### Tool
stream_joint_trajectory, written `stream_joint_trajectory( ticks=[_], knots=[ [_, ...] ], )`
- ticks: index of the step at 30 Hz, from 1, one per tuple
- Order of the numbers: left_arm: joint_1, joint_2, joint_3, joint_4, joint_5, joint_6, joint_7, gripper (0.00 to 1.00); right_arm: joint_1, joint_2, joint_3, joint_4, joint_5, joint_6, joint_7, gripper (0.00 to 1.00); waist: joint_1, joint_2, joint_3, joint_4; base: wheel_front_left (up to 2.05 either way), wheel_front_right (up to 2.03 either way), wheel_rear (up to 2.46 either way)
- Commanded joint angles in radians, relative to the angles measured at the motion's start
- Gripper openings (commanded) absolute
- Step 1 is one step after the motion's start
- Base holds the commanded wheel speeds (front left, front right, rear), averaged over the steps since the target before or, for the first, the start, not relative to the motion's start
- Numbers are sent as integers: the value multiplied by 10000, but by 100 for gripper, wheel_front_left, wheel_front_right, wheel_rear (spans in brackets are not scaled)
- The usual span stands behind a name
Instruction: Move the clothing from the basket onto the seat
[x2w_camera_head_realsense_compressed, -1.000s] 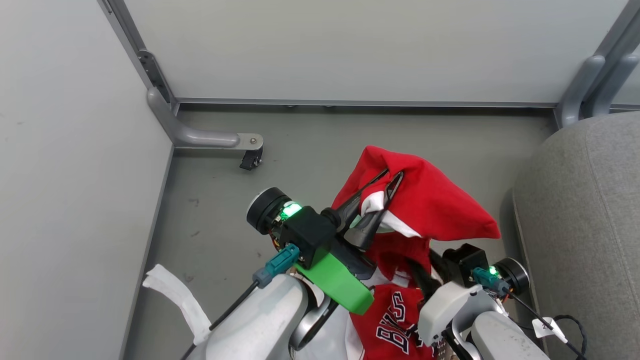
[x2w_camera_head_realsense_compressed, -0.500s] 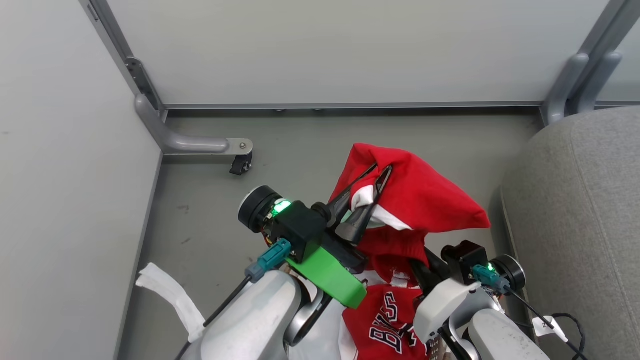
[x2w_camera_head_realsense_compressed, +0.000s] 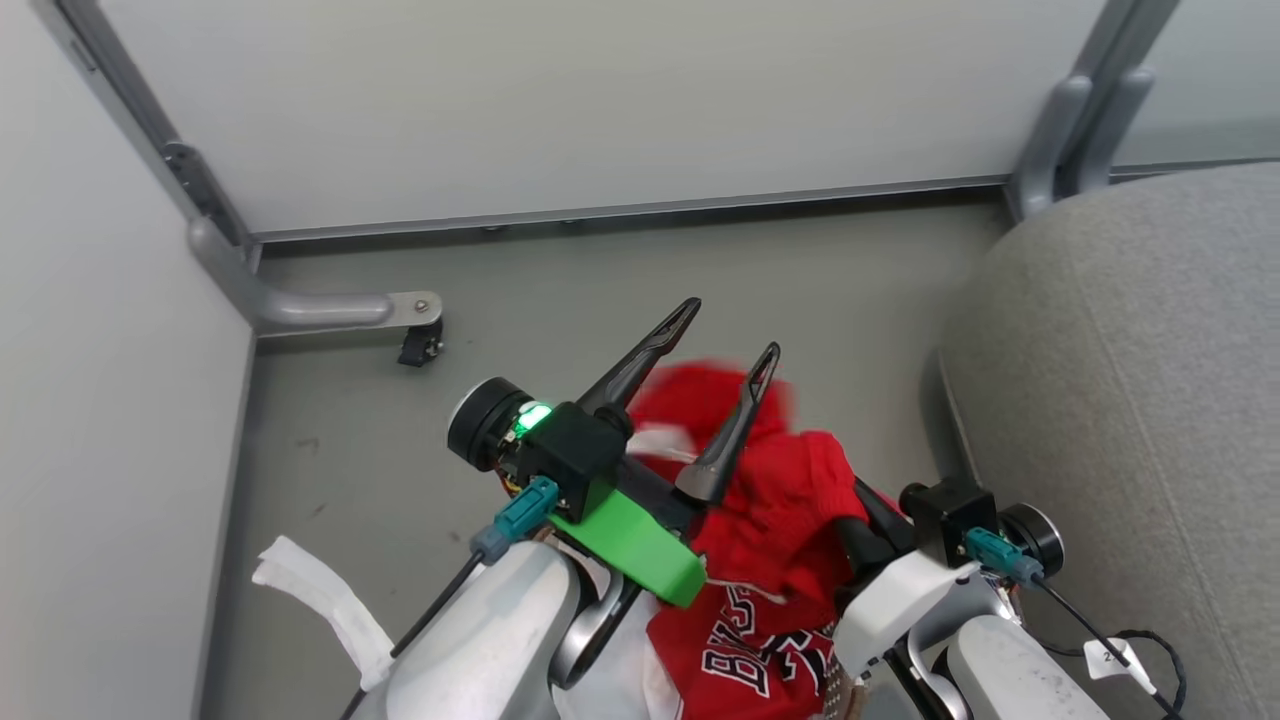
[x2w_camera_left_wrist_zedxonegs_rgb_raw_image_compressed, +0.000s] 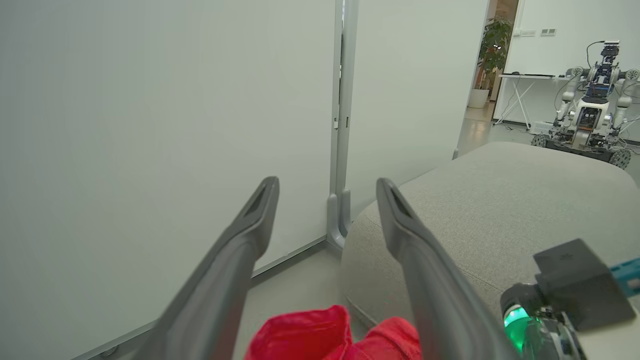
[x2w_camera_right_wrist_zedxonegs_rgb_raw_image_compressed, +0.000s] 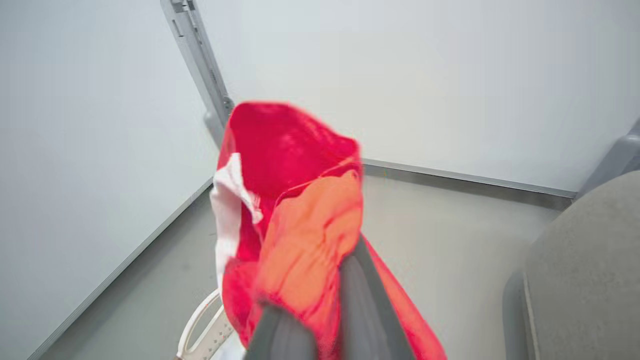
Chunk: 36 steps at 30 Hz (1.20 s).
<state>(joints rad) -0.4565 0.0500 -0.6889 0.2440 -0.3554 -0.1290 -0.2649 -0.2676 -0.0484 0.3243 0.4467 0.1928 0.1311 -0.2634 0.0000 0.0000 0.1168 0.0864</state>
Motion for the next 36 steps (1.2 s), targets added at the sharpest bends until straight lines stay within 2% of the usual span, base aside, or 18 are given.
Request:
stream_joint_trajectory(
  ticks=[1,10,19,26,31,36],
  knots=[
    [122,14,58,55,143,-29,7,100,146,-44,2,-88,-19,-7,-20,0,0,0,42,-509,0,0,0],
    [430,39,454,234,816,-28,7,100,276,-41,75,-756,232,-8,-20,0,0,0,266,-2644,0,0,0],
    [639,205,626,256,946,-28,9,100,356,-35,31,-1271,355,-8,-21,0,0,0,543,-4562,0,0,0],
    [778,335,617,285,977,-28,7,100,-9,-31,-247,-1770,445,-8,-20,0,0,0,848,-5322,0,0,0],
    [819,598,536,302,1023,-28,9,100,-1142,-74,-414,-2139,-46,-8,-21,0,0,0,1321,-5669,0,0,0],
    [515,942,217,168,1081,-28,7,100,-2951,-856,-914,-2523,-391,-8,-20,0,0,0,2091,-5754,0,0,0]
  ],
)
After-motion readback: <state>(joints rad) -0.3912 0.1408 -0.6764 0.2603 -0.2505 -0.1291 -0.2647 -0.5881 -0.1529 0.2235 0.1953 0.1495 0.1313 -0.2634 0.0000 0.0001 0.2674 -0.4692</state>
